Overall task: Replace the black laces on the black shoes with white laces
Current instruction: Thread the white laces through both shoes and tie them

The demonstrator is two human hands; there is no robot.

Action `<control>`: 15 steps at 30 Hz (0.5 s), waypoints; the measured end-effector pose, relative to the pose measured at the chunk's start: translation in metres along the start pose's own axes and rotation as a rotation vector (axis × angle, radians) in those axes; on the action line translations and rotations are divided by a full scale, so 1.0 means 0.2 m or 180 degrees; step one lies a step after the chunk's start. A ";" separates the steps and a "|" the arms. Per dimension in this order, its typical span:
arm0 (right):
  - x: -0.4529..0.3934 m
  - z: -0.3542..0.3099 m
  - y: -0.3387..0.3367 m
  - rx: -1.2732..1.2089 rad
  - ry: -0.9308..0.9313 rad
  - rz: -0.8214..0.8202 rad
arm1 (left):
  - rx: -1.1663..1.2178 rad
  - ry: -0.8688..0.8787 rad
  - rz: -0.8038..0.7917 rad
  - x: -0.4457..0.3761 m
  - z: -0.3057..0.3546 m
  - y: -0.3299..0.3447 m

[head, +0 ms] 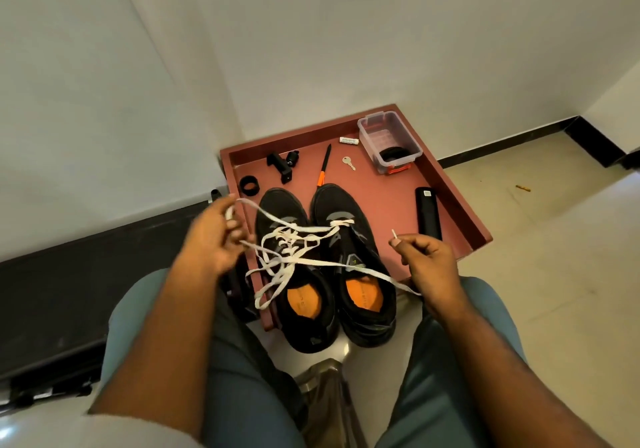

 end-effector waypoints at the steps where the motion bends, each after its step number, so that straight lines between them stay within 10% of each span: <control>1: 0.00 0.01 0.00 0.0030 -0.0047 0.0045 | -0.0099 0.0082 0.0433 -0.01 0.04 -0.12; 6: -0.05 0.05 -0.02 0.0325 -0.0045 0.0134 | -0.3087 0.1264 0.2688 0.00 0.13 -0.36; 8: -0.08 0.05 0.00 0.0546 -0.0126 0.0033 | -0.3666 0.2002 0.2228 0.04 0.08 -0.21; 12: -0.16 0.00 0.08 0.1295 -0.0554 -0.0285 | -0.3452 0.2574 -0.0432 0.07 -0.18 0.22; 15: -0.23 -0.04 0.15 0.1956 -0.0857 -0.0450 | -0.4048 0.2509 -0.0818 0.00 -0.33 0.37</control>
Point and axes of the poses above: each hand's wrist, its own x-axis away from the middle knuckle, its own y-axis out of the palm, z = x × y, the point moved 2 cm from there along -x, towards the middle knuckle, and after that the axes turned 2 degrees about y, right-handed, at the moved point
